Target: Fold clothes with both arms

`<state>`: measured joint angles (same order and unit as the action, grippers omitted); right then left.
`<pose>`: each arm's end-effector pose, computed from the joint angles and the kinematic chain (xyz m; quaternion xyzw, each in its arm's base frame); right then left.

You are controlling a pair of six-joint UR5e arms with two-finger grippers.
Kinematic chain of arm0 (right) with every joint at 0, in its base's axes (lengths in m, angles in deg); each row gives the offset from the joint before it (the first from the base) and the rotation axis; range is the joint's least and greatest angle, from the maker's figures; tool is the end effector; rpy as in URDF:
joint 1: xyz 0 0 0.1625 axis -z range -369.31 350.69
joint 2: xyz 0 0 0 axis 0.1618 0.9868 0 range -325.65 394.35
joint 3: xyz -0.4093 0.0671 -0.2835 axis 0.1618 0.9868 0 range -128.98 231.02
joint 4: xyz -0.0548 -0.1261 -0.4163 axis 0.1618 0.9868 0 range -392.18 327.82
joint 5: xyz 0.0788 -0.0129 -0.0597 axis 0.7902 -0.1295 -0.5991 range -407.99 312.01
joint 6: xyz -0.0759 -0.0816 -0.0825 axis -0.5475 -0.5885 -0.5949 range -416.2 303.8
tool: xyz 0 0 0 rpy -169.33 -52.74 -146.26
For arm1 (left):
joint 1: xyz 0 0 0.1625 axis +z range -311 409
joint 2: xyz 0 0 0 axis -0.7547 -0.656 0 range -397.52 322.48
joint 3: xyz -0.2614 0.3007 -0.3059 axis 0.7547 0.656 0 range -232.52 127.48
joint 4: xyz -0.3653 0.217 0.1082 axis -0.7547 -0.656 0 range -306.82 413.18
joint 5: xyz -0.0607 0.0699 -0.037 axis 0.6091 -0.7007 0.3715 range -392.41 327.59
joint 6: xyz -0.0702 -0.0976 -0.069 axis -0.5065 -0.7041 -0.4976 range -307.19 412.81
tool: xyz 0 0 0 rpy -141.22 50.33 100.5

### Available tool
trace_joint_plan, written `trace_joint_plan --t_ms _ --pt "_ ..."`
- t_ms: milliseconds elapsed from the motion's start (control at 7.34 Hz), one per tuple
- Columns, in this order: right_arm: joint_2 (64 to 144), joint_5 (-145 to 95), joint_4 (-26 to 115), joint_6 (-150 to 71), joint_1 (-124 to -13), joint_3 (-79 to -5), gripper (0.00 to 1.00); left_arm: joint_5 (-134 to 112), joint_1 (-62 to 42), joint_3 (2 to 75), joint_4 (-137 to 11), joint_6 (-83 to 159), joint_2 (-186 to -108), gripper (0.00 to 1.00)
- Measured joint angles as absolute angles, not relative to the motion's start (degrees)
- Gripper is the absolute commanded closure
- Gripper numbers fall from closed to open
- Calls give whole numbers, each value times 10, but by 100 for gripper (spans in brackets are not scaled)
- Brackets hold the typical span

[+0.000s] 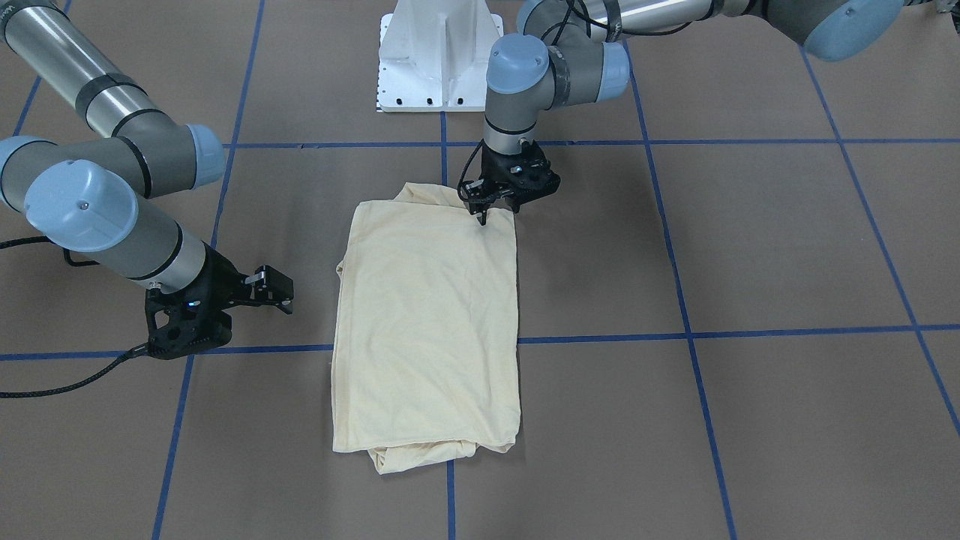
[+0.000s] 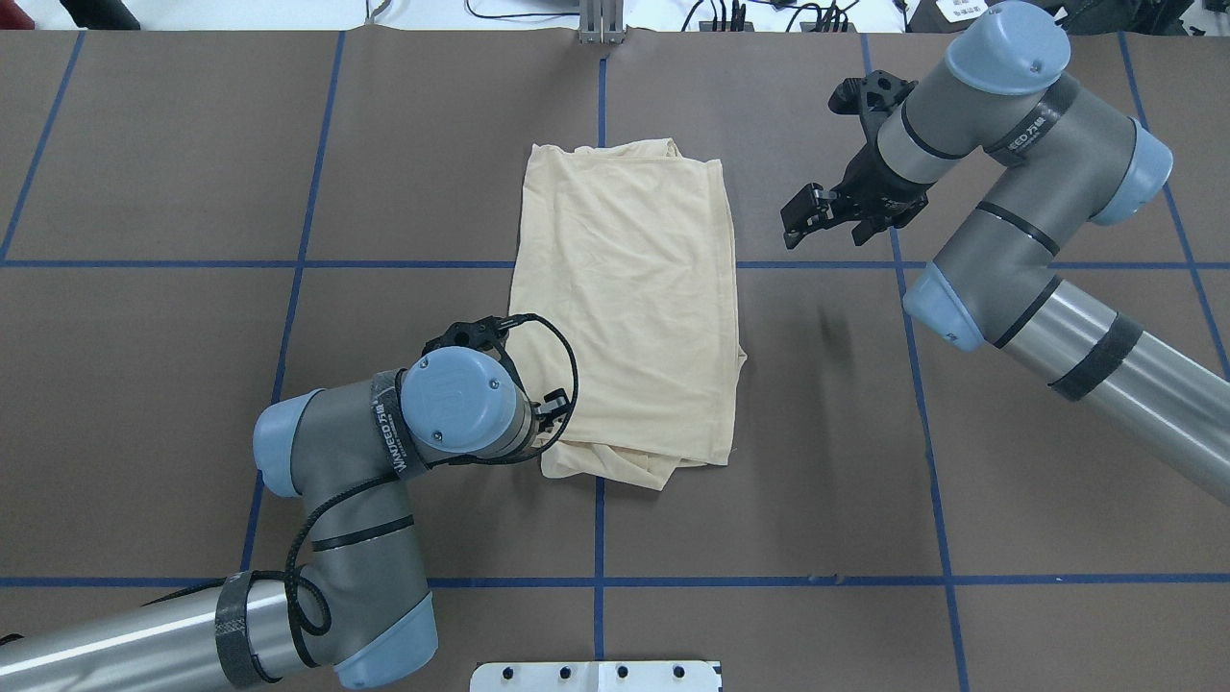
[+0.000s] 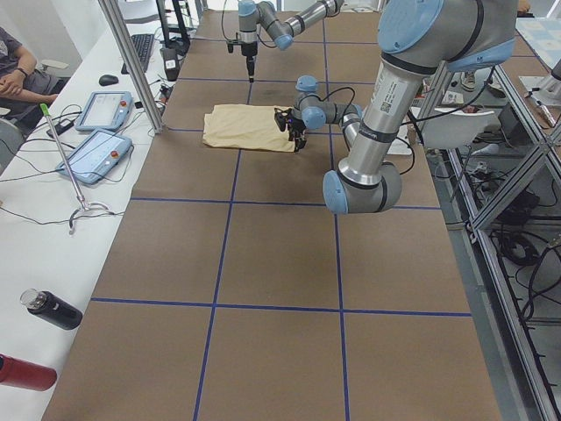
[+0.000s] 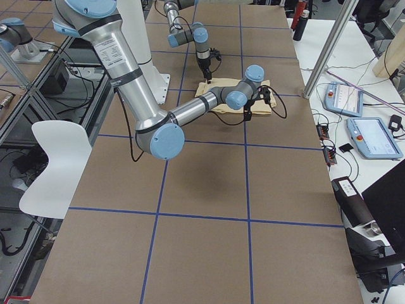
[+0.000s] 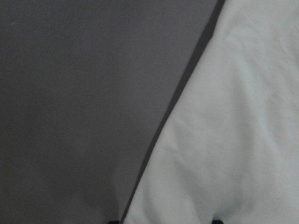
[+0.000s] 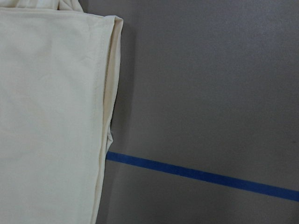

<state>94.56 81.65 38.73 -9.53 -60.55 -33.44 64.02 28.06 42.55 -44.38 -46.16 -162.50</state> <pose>-0.4510 -0.6333 0.4361 0.0415 -0.4672 -0.0646 0.8808 0.6832 -0.3876 0.3244 -0.0090 0.4062 -0.2139 0.8883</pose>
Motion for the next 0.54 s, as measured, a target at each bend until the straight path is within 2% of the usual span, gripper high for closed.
trace_joint_plan --t_ms 272,545 --pt "946 816 387 -95 -605 -334 0 640 286 425 -444 -462 -1625 71" --pt "946 816 387 -95 -605 -334 0 640 288 425 -442 -462 -1625 99"
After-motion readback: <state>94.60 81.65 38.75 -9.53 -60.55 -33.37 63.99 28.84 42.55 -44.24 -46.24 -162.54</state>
